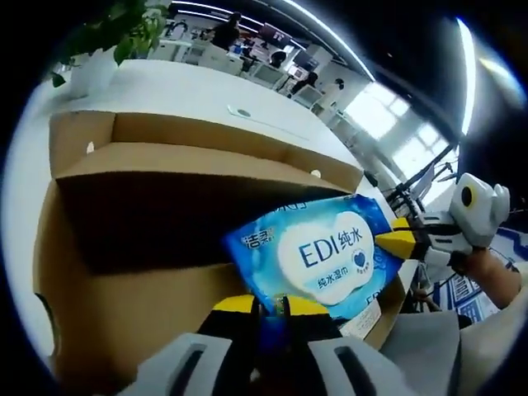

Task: Operate the shoe box by opening the lid, removing the specified soft item, and placing it in the target area until the item is outside and the box remains undamaged.

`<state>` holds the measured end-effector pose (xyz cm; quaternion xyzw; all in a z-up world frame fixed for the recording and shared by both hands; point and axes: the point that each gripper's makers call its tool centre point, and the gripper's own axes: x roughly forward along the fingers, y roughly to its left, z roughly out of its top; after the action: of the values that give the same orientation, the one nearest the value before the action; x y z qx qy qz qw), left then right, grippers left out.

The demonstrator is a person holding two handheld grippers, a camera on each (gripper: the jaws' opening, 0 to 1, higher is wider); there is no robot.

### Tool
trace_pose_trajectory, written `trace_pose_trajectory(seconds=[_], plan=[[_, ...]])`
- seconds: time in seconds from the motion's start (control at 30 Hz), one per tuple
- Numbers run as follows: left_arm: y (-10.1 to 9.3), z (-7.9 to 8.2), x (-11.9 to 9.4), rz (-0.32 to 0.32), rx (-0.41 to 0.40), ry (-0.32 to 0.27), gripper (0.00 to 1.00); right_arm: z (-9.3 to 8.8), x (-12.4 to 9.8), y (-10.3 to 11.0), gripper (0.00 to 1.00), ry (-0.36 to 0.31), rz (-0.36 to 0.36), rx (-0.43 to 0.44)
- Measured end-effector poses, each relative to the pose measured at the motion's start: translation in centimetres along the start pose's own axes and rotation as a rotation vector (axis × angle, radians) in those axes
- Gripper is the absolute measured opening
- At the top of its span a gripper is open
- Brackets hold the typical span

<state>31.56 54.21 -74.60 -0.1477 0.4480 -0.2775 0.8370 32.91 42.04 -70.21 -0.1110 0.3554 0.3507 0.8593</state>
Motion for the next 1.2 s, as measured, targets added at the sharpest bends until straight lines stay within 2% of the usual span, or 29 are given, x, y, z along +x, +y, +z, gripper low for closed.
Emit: trace_pose_trajectory(seconds=[0.3, 0.4, 0.87, 1.2], plan=[[-0.2, 0.4, -0.6, 0.010, 0.006, -0.009, 0.01, -0.2, -0.4, -0.1, 0.00, -0.026, 0.006, 0.077], [-0.3, 0.9, -1.1, 0.002, -0.020, -0.024, 0.00, -0.2, -0.6, -0.1, 0.00, -0.037, 0.013, 0.107], [-3.2, 2.5, -3.3, -0.046, -0.019, -0.064, 0.00, 0.4, -2.6, -0.3, 0.00, -0.104, 0.037, 0.217], [-6.1, 4.1, -3.6, -0.068, 0.002, -0.089, 0.00, 0.7, -4.6, -2.3, 0.00, -0.143, 0.014, 0.278]])
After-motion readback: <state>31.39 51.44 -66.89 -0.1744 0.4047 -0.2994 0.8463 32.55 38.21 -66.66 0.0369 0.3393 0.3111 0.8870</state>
